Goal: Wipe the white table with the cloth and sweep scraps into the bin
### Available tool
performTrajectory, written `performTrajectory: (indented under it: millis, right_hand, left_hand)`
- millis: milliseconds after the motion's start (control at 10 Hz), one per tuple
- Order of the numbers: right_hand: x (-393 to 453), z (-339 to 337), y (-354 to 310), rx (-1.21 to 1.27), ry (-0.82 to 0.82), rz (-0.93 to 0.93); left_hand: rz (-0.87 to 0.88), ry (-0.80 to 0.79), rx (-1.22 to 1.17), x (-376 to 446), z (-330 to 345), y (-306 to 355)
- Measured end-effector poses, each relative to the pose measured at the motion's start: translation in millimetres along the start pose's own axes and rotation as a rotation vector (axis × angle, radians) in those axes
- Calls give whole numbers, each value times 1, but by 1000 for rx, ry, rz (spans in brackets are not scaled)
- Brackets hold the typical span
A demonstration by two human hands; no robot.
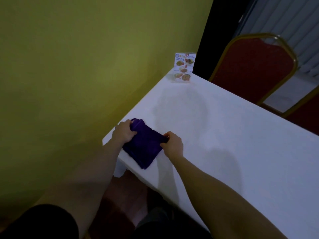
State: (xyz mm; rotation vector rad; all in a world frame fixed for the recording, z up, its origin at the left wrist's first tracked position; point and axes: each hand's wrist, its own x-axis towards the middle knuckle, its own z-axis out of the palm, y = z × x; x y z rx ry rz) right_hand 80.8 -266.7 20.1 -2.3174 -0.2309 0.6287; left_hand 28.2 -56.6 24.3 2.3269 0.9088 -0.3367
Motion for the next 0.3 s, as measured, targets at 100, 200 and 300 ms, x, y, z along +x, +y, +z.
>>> performTrajectory:
  millis: [100, 200, 300]
  right_hand:
    - [-2, -5, 1, -64, -5, -5]
    - [-2, -17, 3, -97, 24, -43]
    - [-3, -44, 4, -179, 67, -111]
  left_hand:
    - [48, 43, 149, -4, -2, 3]
    - [137, 92, 293, -7, -3, 14]
    - [254, 87, 323, -7, -6, 30]
